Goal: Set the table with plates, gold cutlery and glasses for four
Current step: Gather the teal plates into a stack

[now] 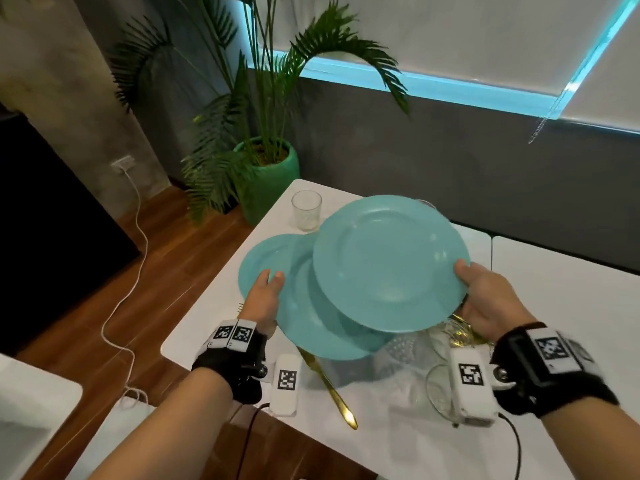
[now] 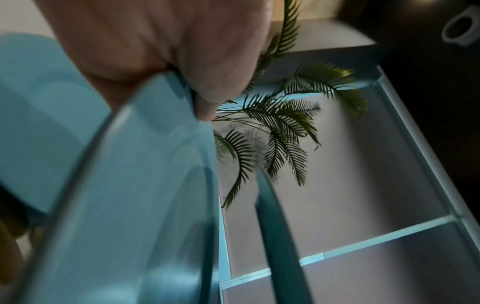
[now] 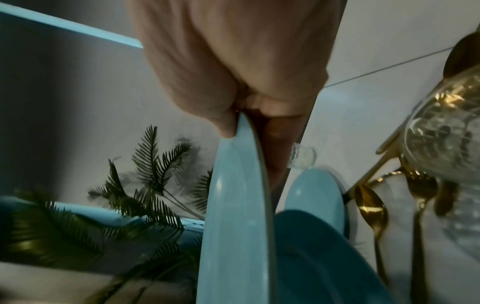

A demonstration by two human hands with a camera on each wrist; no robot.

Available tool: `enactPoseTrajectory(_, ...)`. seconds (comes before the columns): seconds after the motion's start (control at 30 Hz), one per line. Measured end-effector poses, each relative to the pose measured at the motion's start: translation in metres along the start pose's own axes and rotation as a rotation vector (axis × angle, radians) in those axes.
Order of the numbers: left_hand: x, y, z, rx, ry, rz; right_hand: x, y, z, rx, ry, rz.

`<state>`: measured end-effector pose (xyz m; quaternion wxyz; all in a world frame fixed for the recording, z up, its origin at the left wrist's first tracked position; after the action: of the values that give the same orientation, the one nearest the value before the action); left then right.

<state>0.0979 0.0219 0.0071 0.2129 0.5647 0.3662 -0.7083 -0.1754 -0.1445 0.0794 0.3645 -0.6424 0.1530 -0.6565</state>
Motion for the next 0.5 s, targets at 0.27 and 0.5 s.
enactPoseTrajectory(0.27, 0.005, 0.009, -0.012, -0.105, -0.097, 0.019, -0.039, 0.024, 0.046, 0.012, -0.261, 0.067)
enactPoseTrajectory(0.5, -0.007, 0.019, -0.016, -0.066, -0.170, 0.052, -0.022, 0.046, 0.073, -0.197, -0.705, -0.074)
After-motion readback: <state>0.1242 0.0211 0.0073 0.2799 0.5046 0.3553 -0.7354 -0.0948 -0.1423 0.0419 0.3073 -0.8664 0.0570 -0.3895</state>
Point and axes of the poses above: each hand's wrist, its own y-axis towards the middle knuckle, its own z-axis out of the palm, x = y × z, the point moved 7 cm from there along y, towards the middle knuckle, and after that the axes turned 14 degrees about z, right-handed, at the moved point
